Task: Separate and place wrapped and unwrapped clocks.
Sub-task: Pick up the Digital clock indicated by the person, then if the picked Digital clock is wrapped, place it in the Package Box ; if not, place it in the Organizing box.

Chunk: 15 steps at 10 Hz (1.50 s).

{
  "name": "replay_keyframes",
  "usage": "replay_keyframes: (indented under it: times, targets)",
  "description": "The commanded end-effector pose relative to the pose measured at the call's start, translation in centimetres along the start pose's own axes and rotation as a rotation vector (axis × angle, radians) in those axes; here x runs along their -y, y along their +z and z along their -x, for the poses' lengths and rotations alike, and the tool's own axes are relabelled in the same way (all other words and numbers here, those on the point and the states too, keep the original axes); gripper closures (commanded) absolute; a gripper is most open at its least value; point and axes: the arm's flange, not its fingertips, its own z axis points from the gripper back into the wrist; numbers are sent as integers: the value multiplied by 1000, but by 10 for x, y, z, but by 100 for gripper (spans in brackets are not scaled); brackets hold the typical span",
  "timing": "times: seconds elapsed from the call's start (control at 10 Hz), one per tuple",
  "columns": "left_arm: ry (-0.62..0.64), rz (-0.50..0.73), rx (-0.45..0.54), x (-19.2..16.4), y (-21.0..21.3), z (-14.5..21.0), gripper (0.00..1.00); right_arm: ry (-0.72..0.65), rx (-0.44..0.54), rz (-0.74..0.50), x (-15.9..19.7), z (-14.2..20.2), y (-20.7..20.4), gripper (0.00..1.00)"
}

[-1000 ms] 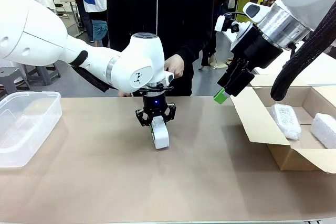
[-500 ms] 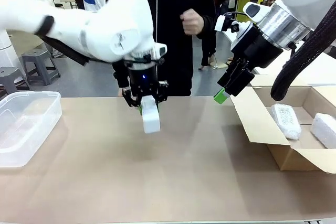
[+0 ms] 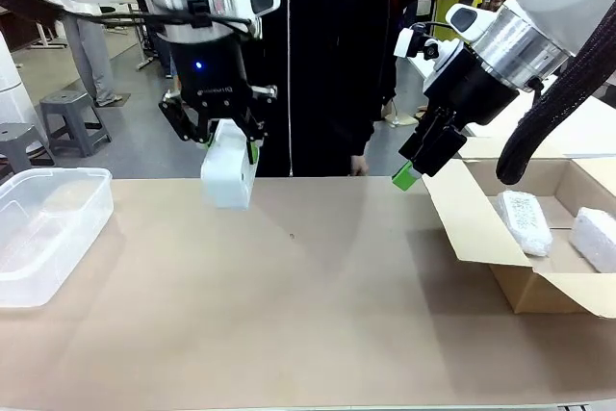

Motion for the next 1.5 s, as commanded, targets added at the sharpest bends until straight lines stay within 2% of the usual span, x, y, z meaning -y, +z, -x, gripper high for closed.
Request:
replay_keyframes:
  times: [0.0,0.1,0.2,1.4]
  targets:
    - [-15,11,79,-11,0,2,88,-17,-1,-10,0,-3,0,0]
    - [-17,28,28,-15,-13,-12,88,-17,-1,-10,0,-3,0,0]
    - [-7,4,33,-1,11,4,88,-17,-1,-10,0,-3,0,0]
    - [-7,4,33,-1,11,4,88,-17,-1,-10,0,-3,0,0]
